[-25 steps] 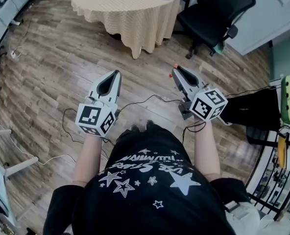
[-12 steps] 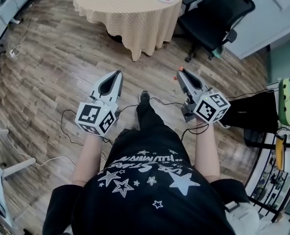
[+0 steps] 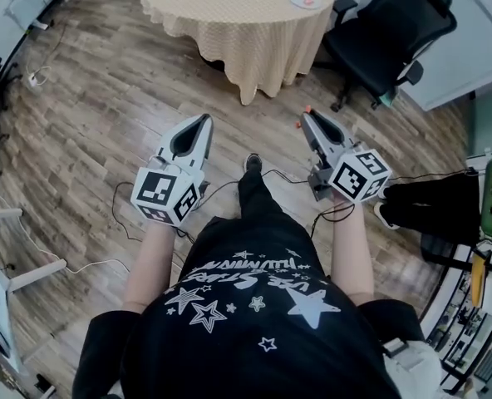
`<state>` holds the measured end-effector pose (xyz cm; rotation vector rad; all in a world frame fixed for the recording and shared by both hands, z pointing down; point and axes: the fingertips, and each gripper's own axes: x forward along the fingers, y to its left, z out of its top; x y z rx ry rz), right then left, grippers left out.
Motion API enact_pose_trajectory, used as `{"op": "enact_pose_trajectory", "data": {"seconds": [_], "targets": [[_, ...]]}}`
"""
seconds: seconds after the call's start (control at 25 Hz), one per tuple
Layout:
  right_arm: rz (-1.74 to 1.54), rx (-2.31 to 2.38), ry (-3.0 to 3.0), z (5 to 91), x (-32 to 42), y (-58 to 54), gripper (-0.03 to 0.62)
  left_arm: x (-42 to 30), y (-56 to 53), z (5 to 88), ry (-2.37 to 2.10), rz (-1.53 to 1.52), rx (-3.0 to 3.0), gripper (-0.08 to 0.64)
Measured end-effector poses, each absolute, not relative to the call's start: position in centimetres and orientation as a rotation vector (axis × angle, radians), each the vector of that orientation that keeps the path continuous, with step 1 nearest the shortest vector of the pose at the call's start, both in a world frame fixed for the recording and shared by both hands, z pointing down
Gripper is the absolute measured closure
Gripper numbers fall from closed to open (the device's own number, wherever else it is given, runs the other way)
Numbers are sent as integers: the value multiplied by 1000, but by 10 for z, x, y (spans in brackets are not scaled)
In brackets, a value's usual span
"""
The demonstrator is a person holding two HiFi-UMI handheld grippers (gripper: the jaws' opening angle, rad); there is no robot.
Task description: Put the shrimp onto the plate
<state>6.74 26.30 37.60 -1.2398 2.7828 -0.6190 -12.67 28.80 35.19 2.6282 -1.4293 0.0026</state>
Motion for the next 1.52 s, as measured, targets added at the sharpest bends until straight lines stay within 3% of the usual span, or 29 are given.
{"op": "enact_pose_trajectory", "data": {"seconds": [1.52], "targets": [[-772, -1210, 2703, 394, 138, -99, 528, -71, -44, 357, -1474, 121, 2569, 551]]}}
